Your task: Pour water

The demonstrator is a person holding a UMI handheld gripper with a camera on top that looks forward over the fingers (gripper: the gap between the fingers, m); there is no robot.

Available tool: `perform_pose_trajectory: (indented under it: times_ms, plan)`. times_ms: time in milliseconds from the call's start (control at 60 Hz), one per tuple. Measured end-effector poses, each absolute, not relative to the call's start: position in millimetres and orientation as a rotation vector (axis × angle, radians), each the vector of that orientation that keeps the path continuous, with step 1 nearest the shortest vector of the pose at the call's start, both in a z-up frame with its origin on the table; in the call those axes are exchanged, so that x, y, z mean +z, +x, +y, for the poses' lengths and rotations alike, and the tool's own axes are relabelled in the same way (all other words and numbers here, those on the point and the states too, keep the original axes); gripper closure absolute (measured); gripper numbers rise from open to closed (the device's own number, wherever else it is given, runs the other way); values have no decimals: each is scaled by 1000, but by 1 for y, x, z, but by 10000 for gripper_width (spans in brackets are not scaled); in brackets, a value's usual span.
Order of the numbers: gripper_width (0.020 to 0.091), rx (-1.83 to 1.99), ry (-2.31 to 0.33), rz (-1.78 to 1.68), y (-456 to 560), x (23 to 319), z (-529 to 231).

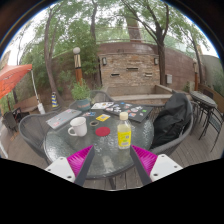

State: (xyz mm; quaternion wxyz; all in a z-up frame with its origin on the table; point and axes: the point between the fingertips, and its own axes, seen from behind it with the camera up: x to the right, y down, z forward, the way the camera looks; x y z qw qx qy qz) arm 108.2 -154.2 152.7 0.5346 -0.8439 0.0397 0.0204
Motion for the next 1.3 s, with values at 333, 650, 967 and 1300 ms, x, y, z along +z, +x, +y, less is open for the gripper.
perform_pose_trajectory:
  times_ms: [333, 650, 967, 1300]
  plan:
    - [296, -118, -1764, 60, 178, 90, 2]
    - [642, -57, -1707, 0, 163, 86, 55]
    - [731, -80, -1833, -117, 165, 109, 71]
    - [732, -970, -1467, -1190, 67, 179, 160]
